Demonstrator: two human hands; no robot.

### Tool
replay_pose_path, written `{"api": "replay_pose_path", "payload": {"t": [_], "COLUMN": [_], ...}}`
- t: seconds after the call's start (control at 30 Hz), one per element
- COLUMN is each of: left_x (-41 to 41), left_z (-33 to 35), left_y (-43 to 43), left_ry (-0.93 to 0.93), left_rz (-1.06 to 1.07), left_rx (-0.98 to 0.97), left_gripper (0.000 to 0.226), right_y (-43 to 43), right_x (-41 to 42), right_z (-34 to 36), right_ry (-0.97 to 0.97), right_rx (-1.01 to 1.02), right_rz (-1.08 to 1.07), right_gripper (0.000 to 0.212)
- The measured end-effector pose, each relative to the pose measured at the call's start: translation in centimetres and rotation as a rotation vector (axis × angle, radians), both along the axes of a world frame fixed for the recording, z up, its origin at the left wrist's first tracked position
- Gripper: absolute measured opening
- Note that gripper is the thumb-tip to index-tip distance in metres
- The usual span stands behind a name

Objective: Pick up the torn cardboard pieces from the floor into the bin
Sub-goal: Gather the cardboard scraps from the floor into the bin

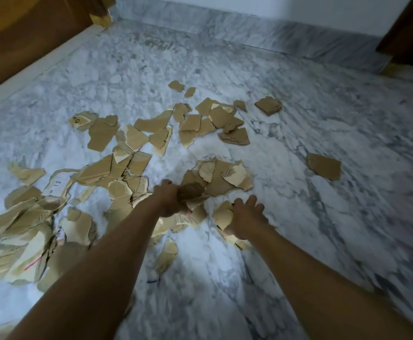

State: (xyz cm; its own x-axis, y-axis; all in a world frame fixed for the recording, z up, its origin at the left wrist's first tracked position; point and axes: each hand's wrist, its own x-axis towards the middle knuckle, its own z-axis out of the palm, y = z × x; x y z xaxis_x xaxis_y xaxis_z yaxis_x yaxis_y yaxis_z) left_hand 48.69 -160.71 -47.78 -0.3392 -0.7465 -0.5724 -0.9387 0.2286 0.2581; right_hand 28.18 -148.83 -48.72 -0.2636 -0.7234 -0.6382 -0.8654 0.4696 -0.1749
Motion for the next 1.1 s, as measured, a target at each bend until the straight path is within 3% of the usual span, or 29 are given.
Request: {"api": "replay_pose_path", "payload": {"t": [0.07, 0.13, 0.23, 0.37, 0.5, 0.57, 0.7, 0.77, 0.83, 0.93, 1.0, 1.1], "left_x": [0.0, 0.0, -0.3, -0.2, 0.4, 1.5, 4.6, 5.6, 6.0, 6.4, 6.8, 7.5], "left_z": [-0.8, -1.0, -0.8, 0.5, 3.9, 5.3, 7.2, 6.8, 5.3, 2.8, 1.9, 0.9], "left_y": [0.3, 0.5, 0.9, 1.9, 2.4, 2.8, 6.5, 8.9, 10.7, 12.1, 12.6, 12.3], "left_ry": [-0.064, -0.085, 0.073, 0.314, 0.460, 0.365, -0.081, -0.154, -0.197, -0.217, -0.169, -0.065], "left_rz": [-0.055, -0.072, -0.034, 0.010, 0.106, 0.100, -0.110, -0.130, -0.235, -0.418, -0.437, -0.388], "left_rx": [-0.053, -0.100, -0.057, -0.041, -0.018, 0.076, 0.225, 0.282, 0.213, 0.031, -0.041, -0.092], "left_gripper": [0.080, 0.081, 0.076, 0.071, 0.064, 0.063, 0.041, 0.042, 0.048, 0.061, 0.066, 0.060], "right_y": [0.2, 0.2, 0.4, 1.3, 1.6, 1.1, -0.5, -1.5, -2.7, -4.5, -5.2, -5.3], "right_x": [-0.2, -0.5, -1.2, -2.3, -2.9, -3.2, -2.9, -2.1, -1.0, 1.5, 3.5, 6.2], "right_z": [-0.7, -1.1, -1.2, -0.7, 0.8, 2.1, 5.1, 6.3, 7.2, 7.0, 6.2, 4.5], "right_ry": [0.009, 0.021, -0.056, -0.100, -0.208, -0.253, -0.145, -0.100, -0.064, -0.026, -0.053, -0.085], "right_rx": [-0.019, -0.001, 0.041, 0.064, 0.086, 0.125, 0.118, 0.091, 0.035, -0.091, -0.142, -0.112], "right_rz": [-0.015, -0.060, -0.170, -0.138, -0.013, 0.038, 0.246, 0.348, 0.453, 0.651, 0.777, 0.861], "right_gripper": [0.084, 0.105, 0.130, 0.099, 0.092, 0.091, 0.070, 0.056, 0.051, 0.060, 0.068, 0.055]}}
